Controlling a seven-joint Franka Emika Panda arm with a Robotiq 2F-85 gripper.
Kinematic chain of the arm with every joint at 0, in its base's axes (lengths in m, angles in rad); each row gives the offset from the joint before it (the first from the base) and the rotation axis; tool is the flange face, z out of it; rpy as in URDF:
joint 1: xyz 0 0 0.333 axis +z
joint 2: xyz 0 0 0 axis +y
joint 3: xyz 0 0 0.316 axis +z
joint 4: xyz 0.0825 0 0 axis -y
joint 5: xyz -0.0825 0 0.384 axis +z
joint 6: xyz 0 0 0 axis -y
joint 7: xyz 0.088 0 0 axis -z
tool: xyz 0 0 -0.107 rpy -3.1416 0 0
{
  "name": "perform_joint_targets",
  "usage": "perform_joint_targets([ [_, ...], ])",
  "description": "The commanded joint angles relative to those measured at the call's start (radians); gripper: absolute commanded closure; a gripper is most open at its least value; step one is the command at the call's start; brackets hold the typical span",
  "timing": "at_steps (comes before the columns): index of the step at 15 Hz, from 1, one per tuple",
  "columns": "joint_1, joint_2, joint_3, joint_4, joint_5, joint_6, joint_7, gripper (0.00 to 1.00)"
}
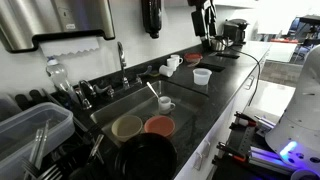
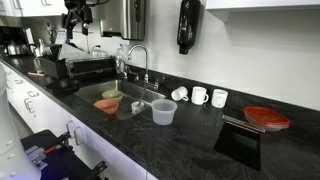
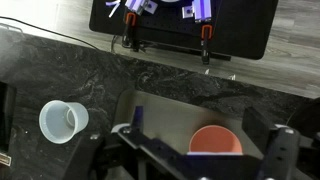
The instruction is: Remove the cup from the sink
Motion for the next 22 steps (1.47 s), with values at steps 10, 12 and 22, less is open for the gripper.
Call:
perform_joint_targets([
  [10, 0.02, 0.009, -0.016, 0.003, -0.026, 0.008, 0.041, 0.0],
  [12, 0.011, 0.005, -0.023, -0.009, -0.036, 0.046, 0.078, 0.0],
  [22, -0.045, 0.065, -0.166, -0.117, -0.039, 0.252, 0.088, 0.0],
])
